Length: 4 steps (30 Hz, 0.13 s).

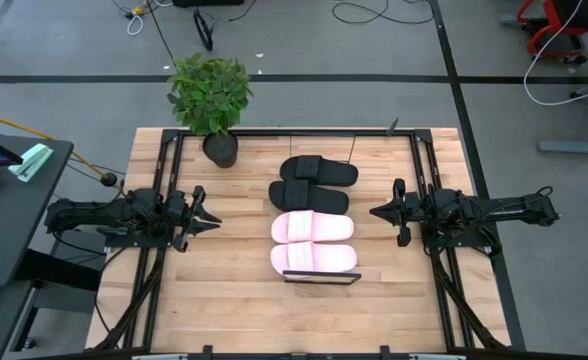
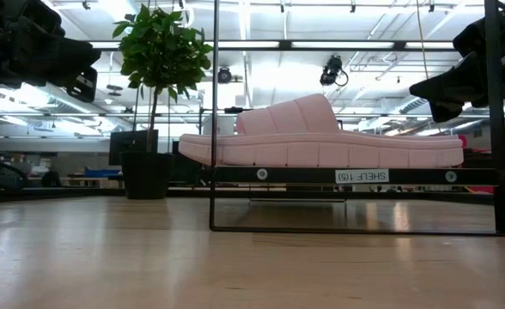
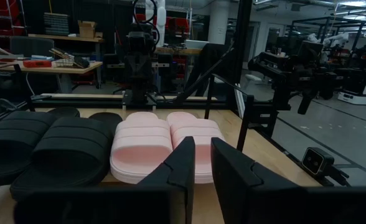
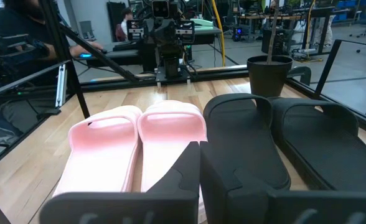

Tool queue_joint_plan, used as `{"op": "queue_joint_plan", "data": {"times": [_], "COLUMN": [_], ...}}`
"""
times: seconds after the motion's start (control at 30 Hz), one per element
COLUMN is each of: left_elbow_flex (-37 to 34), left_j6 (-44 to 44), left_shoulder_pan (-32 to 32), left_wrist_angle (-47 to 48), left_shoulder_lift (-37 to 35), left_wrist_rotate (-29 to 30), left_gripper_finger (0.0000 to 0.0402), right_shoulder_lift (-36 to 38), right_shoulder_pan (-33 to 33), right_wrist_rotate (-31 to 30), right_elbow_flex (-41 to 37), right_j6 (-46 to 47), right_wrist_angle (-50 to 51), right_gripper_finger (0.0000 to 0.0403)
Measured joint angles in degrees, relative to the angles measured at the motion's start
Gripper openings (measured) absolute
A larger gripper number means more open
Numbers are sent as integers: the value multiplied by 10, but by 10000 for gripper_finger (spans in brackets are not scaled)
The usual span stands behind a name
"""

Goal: Pick and place slides into the shelf
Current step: Return to Home Position

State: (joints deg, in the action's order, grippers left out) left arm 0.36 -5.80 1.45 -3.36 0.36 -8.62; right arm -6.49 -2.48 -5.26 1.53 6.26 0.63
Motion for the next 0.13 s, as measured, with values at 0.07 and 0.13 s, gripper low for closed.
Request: {"op": "queue_joint_plan", "data": {"times": [0.07,0.13], "left_elbow_flex": [0,0], "left_j6": [0,0], "left_shoulder_pan": [0,0], "left_wrist_angle": [0,0], "left_shoulder_lift": [0,0], "left_wrist_rotate": [0,0], "left_gripper_finger": [55,57], "right_shoulder_lift": [0,0], "right_shoulder_pan": [0,0], "right_wrist_rotate": [0,0], "right_elbow_flex": [0,0], "right_j6": [0,0], "right_wrist_angle": [0,0], "right_gripper_finger": [9,9]}}
